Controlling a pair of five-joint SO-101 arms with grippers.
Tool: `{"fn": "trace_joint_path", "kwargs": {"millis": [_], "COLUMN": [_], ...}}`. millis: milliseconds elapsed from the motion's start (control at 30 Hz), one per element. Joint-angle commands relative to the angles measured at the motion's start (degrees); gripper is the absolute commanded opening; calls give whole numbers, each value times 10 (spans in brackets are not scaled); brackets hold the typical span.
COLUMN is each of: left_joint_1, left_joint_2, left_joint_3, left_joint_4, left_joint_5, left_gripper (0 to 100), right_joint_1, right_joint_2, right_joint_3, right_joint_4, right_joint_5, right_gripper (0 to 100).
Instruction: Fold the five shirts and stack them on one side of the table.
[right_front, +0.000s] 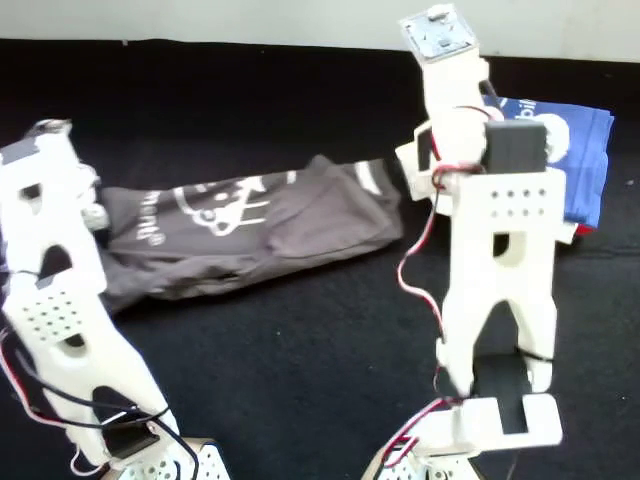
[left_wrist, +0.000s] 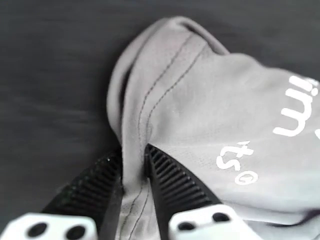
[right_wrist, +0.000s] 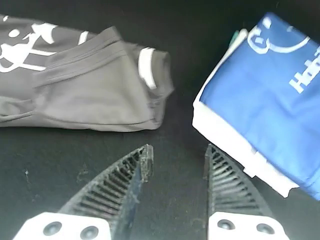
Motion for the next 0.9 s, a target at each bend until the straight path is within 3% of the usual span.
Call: {"fn": "trace_joint_path", "kwargs": {"millis": [0, 200, 333, 500, 600, 867], "left_joint_1": [-74, -172, -182, -115, -84, 78], "left_joint_2": [-3, -3, -5, -9, -37, -246], "left_joint_3": [-51, -155, -201, -262, -248, -44], "left_joint_4": [7, 35, 86, 208, 207, 207], "left_joint_5": [-27, -84, -98, -97, -95, -95], "left_gripper": [8, 8, 8, 8, 8, 8], "right_joint_1": [-27, -52, -51, -51, -43, 20], "right_joint_2": [-78, -184, -255, -347, -393, -505], "right_joint_3": [25, 227, 366, 548, 682, 1034], "right_joint_4": [6, 1, -42, -121, -178, -450], "right_joint_5": [-6, -7, -8, -5, -4, -4], "right_gripper": [173, 165, 1, 8, 7, 7]}}
